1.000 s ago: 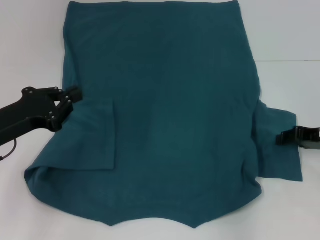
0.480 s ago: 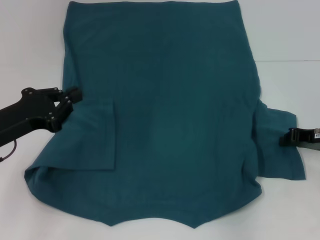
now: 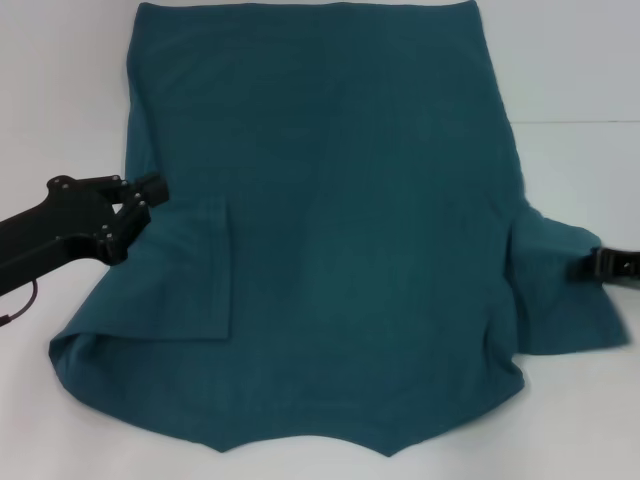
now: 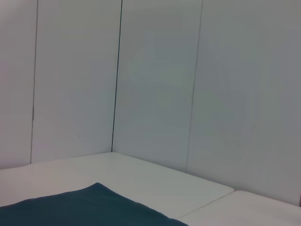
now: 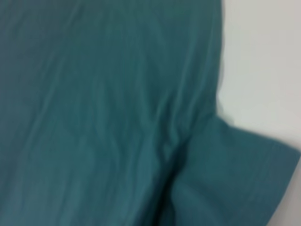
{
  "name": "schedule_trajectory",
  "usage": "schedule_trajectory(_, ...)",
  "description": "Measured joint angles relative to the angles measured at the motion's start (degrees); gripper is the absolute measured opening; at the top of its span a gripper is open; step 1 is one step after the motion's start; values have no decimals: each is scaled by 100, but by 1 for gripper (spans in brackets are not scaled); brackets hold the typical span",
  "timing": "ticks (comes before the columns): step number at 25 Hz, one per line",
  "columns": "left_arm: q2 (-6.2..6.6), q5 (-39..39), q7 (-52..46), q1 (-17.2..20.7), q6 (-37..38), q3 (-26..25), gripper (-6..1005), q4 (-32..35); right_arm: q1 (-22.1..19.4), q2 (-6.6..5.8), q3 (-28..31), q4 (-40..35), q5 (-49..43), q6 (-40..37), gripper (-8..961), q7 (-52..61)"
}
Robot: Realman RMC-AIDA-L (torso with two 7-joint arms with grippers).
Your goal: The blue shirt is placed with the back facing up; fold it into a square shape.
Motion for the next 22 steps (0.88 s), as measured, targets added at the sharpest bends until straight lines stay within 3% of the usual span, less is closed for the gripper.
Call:
schedule_trajectory(5, -14, -41, -37, 0, 46, -29, 59, 0, -591, -17, 122, -1151, 462, -506, 23, 78)
schedule_trajectory(9, -76, -139, -30, 29, 94, -34, 59, 0, -756, -32, 561, -1459, 491, -863, 26, 34)
schedule_trajectory(16, -136, -152, -31, 38, 208, -40, 58, 30, -670, -5, 668, -1415, 498, -926, 32, -214)
schedule_trajectory(22, -135, -153, -39, 52, 237, -94, 59, 30, -256, -4, 507, -1238, 527, -889, 37, -242)
